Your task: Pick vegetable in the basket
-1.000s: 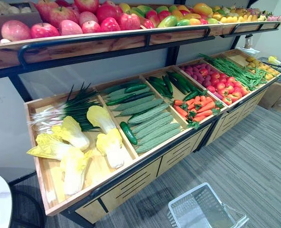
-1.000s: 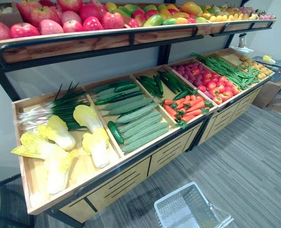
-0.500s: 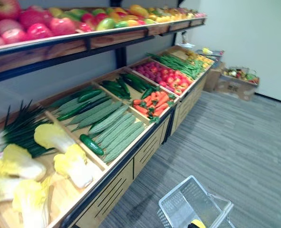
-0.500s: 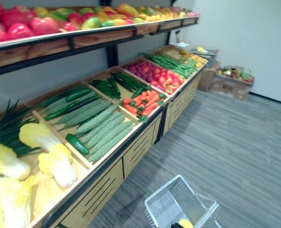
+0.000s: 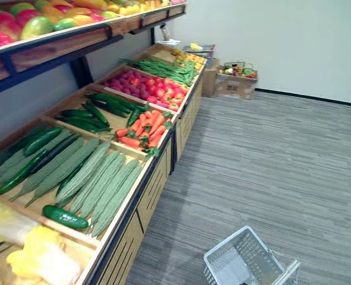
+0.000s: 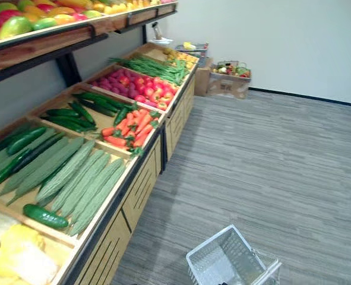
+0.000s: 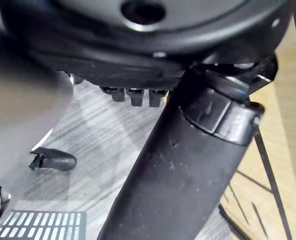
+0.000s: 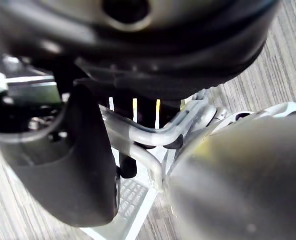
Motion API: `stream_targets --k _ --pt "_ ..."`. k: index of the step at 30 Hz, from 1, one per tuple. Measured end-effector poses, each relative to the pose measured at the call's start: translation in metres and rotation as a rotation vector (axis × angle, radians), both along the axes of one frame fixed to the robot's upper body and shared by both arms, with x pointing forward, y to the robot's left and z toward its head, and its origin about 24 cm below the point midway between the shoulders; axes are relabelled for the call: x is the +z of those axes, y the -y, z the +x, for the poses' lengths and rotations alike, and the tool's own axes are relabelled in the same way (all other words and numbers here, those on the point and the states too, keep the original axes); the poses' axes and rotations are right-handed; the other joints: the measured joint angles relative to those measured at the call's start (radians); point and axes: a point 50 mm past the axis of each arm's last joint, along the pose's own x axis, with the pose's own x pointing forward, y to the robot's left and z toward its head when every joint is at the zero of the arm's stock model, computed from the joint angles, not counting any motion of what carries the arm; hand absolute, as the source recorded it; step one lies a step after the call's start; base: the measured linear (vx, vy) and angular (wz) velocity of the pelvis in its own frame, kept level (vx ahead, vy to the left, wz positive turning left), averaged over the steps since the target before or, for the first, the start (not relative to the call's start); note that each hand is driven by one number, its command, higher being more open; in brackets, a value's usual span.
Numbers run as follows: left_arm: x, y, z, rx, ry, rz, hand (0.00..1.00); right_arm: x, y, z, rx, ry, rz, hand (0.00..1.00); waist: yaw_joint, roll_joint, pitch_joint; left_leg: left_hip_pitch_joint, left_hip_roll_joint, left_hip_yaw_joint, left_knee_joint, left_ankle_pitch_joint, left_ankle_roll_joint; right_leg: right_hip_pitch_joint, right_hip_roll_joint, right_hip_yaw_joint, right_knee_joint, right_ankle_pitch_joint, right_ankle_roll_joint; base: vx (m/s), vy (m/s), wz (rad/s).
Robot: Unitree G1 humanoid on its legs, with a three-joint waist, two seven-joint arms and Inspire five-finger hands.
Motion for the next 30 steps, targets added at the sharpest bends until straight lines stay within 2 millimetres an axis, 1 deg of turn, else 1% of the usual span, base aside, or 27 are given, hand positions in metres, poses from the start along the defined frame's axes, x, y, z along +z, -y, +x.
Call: stream_targets --k 1,2,3,4,5,6,7,8,9,10,11,12,13,14,15,16,17,19,22,23,30 --pt "0.001 0.002 0.005 -0.019 0.021 -0.001 1.0 0.001 0.0 0.003 -0.004 0.011 -0.001 0.0 0.002 0.002 -0.001 0.002 0.006 0.035 0.009 0.002 0.003 -0.018 0.018 -0.071 0.001 0.041 -0.031 0.01 -0.005 -0.98" --pt "0.002 0.002 0.007 -0.02 0.029 0.0 1.0 0.001 -0.003 0.006 0.0 0.022 0.003 0.0 0.004 -0.001 0.0 -0.001 0.007 0.062 0.026 0.005 0.008 -0.026 0.026 -0.118 -0.001 0.066 -0.063 -0.03 -0.029 -1.67" --pt "0.003 -0.004 0.008 -0.015 0.035 0.018 1.0 0.002 -0.008 0.013 0.012 0.044 0.01 0.0 0.008 -0.025 0.005 -0.035 0.001 0.104 0.107 0.017 0.041 -0.031 0.032 -0.186 -0.033 0.145 -0.103 -0.06 -0.039 -1.69" --pt "0.004 -0.01 0.01 -0.023 0.041 0.032 1.0 0.001 -0.012 0.017 0.027 0.048 0.017 0.0 0.017 -0.055 0.008 -0.065 -0.016 0.095 0.138 -0.017 0.075 -0.028 0.027 -0.192 -0.076 0.203 -0.103 -0.19 -0.102 -2.71" --pt "0.006 -0.011 0.014 -0.037 0.066 0.046 1.0 0.004 -0.008 0.028 0.07 0.059 0.02 0.0 0.047 -0.035 0.012 -0.079 -0.032 0.024 -0.035 0.074 0.092 -0.041 0.04 -0.306 -0.056 0.169 -0.127 -0.21 -0.103 -2.31" --pt "0.007 -0.015 0.015 -0.05 0.069 0.061 1.0 0.003 -0.01 0.028 0.066 0.048 0.022 0.0 0.05 -0.054 0.017 -0.066 -0.047 0.071 -0.027 0.064 0.069 -0.061 0.006 -0.38 0.073 0.024 -0.154 -0.17 -0.095 -2.19" --pt "0.007 -0.013 0.015 -0.076 0.066 0.066 1.0 0.005 0.001 0.028 0.027 0.054 -0.005 0.0 0.035 -0.046 0.015 -0.064 -0.043 0.107 -0.015 0.063 0.077 -0.067 -0.045 -0.496 0.251 -0.14 -0.149 -0.03 -0.005 -0.97" --pt "0.006 -0.008 0.016 -0.115 0.069 0.058 1.0 0.005 0.013 0.023 0.019 0.028 -0.026 0.0 0.029 -0.022 0.011 -0.064 -0.02 0.121 -0.012 0.066 0.072 -0.043 -0.092 -0.579 0.359 -0.215 -0.137 0.01 0.027 -0.74" --pt "0.006 -0.006 0.014 -0.141 0.065 0.051 1.0 0.004 0.019 0.016 0.016 -0.006 -0.036 0.0 0.029 0.0 0.003 -0.066 0.008 0.135 -0.015 0.075 0.058 0.004 -0.123 -0.613 0.371 -0.233 -0.112 0.01 0.028 -0.46" --pt "0.005 -0.007 0.011 -0.148 0.058 0.053 1.0 0.004 0.019 0.013 0.014 -0.019 -0.033 0.0 0.029 -0.002 -0.002 -0.066 0.016 0.14 -0.015 0.08 0.05 0.031 -0.14 -0.612 0.348 -0.239 -0.084 0.02 -0.012 -0.36" --pt "0.005 -0.009 0.009 -0.166 0.05 0.059 1.0 0.002 0.017 0.011 0.012 -0.03 -0.024 0.0 0.028 -0.012 -0.005 -0.073 0.019 0.143 -0.015 0.085 0.042 0.061 -0.157 -0.609 0.308 -0.24 -0.059 0.02 -0.243 -0.42" --pt "0.007 -0.024 0.006 -0.243 0.015 0.11 1.0 -0.003 0.0 0.004 0.001 -0.068 0.024 0.0 0.023 -0.09 -0.028 -0.122 0.003 0.154 -0.01 0.099 0.01 0.131 -0.16 -0.555 0.077 -0.225 0.001 0.02 -0.384 -0.51" --pt "0.007 -0.022 0.008 -0.28 0.013 0.117 1.0 -0.004 -0.002 0.004 0.002 -0.078 0.029 0.0 0.025 -0.081 -0.017 -0.136 0.024 0.151 -0.017 0.113 -0.005 0.146 -0.124 -0.546 0.008 -0.188 -0.024 -0.02 -0.449 -0.57" --pt "0.007 -0.021 0.008 -0.291 0.014 0.117 1.0 -0.004 -0.001 0.0 0.001 -0.101 0.03 0.0 0.025 -0.073 -0.011 -0.13 0.035 0.134 -0.028 0.121 -0.011 0.153 -0.102 -0.537 -0.014 -0.174 -0.037 -0.04 -0.258 -0.36" --pt "0.006 -0.02 0.008 -0.29 0.011 0.114 1.0 -0.005 0.002 -0.004 -0.005 -0.115 0.02 0.0 0.025 -0.069 -0.012 -0.122 0.04 0.133 -0.035 0.124 -0.017 0.161 -0.094 -0.533 -0.026 -0.17 -0.043 -0.06 -0.181 -0.29" --pt "0.005 -0.017 0.007 -0.304 0.005 0.106 1.0 -0.004 0.009 -0.012 -0.011 -0.143 0.007 0.0 0.024 -0.063 -0.015 -0.112 0.044 0.118 -0.052 0.132 -0.029 0.164 -0.081 -0.524 -0.033 -0.165 -0.052 -0.04 -0.113 -0.2" --pt "0.005 -0.016 0.007 -0.308 0.004 0.104 1.0 -0.005 0.01 -0.014 -0.013 -0.155 0.009 0.0 0.023 -0.059 -0.018 -0.111 0.043 0.104 -0.056 0.134 -0.032 0.164 -0.077 -0.523 -0.033 -0.164 -0.054 -0.05 -0.104 -0.15" --pt "0.005 -0.014 0.007 -0.312 0.004 0.098 1.0 -0.005 0.017 -0.029 -0.021 -0.192 -0.002 0.0 0.017 -0.055 -0.021 -0.111 0.04 0.077 -0.074 0.148 -0.038 0.163 -0.068 -0.523 -0.041 -0.16 -0.059 -0.04 -0.05 0.01" --pt "0.004 -0.015 0.003 -0.311 -0.001 0.099 1.0 -0.005 0.017 -0.035 -0.028 -0.199 -0.008 0.0 0.0 -0.056 -0.02 -0.108 0.032 0.066 -0.102 0.169 -0.036 0.161 -0.071 -0.529 -0.045 -0.157 -0.06 -0.04 -0.017 0.1" --pt "0.003 -0.016 -0.002 -0.305 -0.009 0.094 1.0 -0.006 0.009 -0.028 -0.053 -0.163 0.001 0.0 0.001 -0.077 -0.011 -0.06 -0.084 0.025 -0.262 0.261 0.04 0.163 -0.147 -0.526 -0.078 -0.109 -0.016 -0.02 0.002 0.05" --pt "0.003 -0.016 -0.002 -0.305 -0.016 0.091 1.0 -0.006 0.009 -0.029 -0.054 -0.165 0.0 0.0 0.001 -0.075 -0.008 -0.053 -0.086 0.014 -0.262 0.261 0.04 0.179 -0.147 -0.537 -0.089 -0.109 -0.017 0.0 0.0 0.04"
